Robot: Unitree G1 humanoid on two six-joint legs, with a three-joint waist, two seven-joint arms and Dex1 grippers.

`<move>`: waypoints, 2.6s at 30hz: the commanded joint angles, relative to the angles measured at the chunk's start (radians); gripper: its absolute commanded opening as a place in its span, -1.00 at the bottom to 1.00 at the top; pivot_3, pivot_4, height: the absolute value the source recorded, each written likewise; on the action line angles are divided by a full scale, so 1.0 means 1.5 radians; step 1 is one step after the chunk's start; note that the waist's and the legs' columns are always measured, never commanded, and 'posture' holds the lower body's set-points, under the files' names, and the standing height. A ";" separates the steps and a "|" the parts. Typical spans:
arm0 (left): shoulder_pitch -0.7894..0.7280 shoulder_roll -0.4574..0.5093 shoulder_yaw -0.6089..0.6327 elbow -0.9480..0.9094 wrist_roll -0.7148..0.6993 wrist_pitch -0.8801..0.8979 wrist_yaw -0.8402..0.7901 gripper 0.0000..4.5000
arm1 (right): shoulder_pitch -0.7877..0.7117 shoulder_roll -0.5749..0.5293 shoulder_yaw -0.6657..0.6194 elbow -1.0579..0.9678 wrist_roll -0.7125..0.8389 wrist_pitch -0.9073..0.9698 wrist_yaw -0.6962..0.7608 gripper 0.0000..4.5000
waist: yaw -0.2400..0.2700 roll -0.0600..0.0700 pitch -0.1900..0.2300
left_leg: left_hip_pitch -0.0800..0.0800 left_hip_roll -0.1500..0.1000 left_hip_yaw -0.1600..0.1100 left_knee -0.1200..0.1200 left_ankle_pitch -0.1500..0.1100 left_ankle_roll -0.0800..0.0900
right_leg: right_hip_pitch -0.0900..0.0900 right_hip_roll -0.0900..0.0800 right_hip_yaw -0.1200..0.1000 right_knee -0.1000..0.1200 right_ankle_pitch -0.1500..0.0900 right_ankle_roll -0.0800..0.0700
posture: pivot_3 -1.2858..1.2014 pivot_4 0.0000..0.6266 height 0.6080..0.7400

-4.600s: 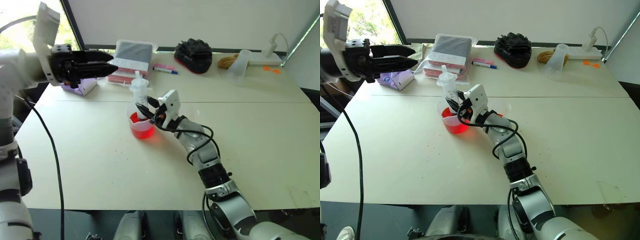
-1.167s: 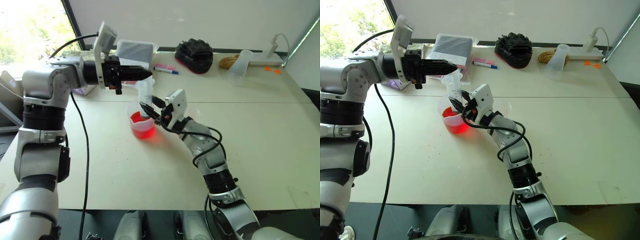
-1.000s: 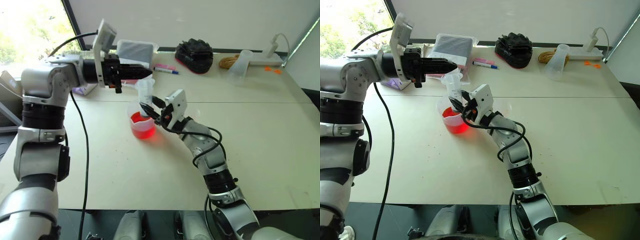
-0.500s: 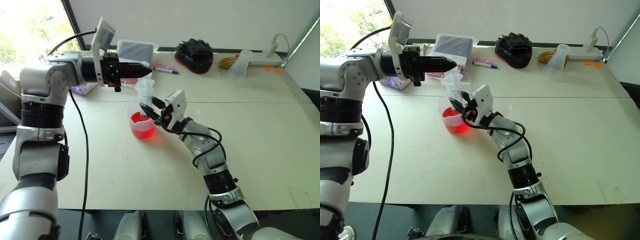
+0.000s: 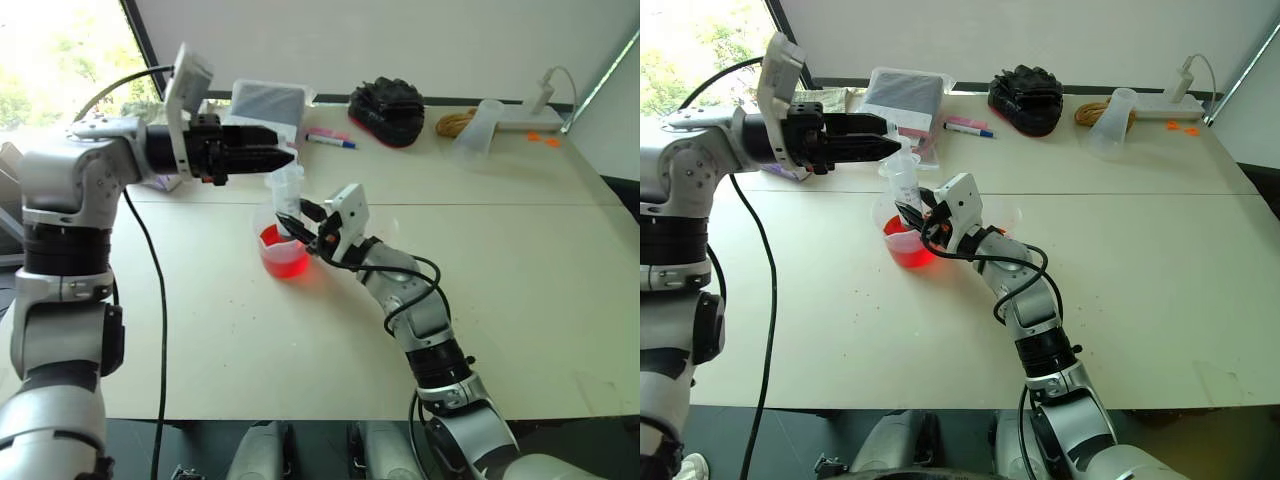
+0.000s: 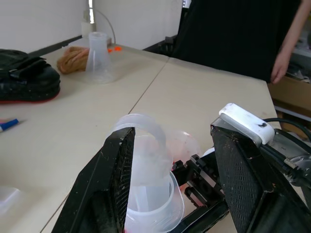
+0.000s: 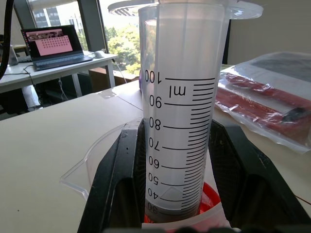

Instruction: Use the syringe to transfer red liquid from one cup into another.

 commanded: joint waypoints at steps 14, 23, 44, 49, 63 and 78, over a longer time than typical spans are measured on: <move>0.135 0.091 0.176 -0.140 -0.087 0.062 0.114 0.14 | -0.045 -0.014 -0.017 -0.055 0.019 -0.001 0.012 -0.42 | 0.003 0.000 0.000 | 0.000 0.000 0.000 0.000 0.000 0.000 | 0.000 -0.001 0.000 0.000 0.000 0.000 | 0.03 -0.52 1.00; 0.124 0.060 0.155 -0.122 -0.094 0.035 0.132 0.14 | -0.091 -0.024 -0.048 -0.110 0.039 0.042 -0.013 -0.42 | 0.001 0.000 0.000 | 0.000 0.000 0.000 0.000 0.000 0.000 | 0.000 -0.001 0.000 0.000 0.000 0.000 | 0.03 -0.52 1.00; -0.027 -0.065 0.017 0.079 -0.017 -0.095 0.015 0.14 | 0.000 -0.186 -0.231 -0.433 0.167 0.346 -0.150 -0.42 | 0.002 0.000 0.000 | 0.000 0.000 0.000 0.000 -0.002 0.004 | 0.000 0.000 0.000 -0.001 0.000 0.000 | 0.03 -0.52 1.00; -0.052 -0.090 0.005 0.112 -0.005 -0.109 -0.007 0.14 | 0.044 -0.195 -0.219 -0.438 0.156 0.333 -0.160 -0.42 | 0.003 0.000 0.000 | 0.000 0.000 0.000 0.000 -0.002 0.004 | 0.000 0.000 0.000 -0.001 0.000 0.000 | 0.03 -0.52 1.00; -0.172 -0.204 -0.012 0.139 -0.015 -0.090 -0.017 0.14 | 0.105 -0.195 -0.177 -0.415 0.119 0.271 -0.169 -0.42 | 0.003 0.000 0.000 | 0.000 -0.001 0.000 0.000 -0.003 0.005 | 0.000 0.001 0.000 -0.001 0.000 0.000 | 0.03 -0.52 1.00; -0.222 -0.281 -0.052 0.241 0.054 -0.151 -0.046 0.14 | 0.116 -0.196 -0.170 -0.431 0.117 0.268 -0.174 -0.42 | 0.005 0.000 0.000 | 0.000 -0.001 0.000 0.000 -0.003 0.005 | 0.000 0.001 0.000 -0.002 0.000 0.000 | 0.03 -0.52 1.00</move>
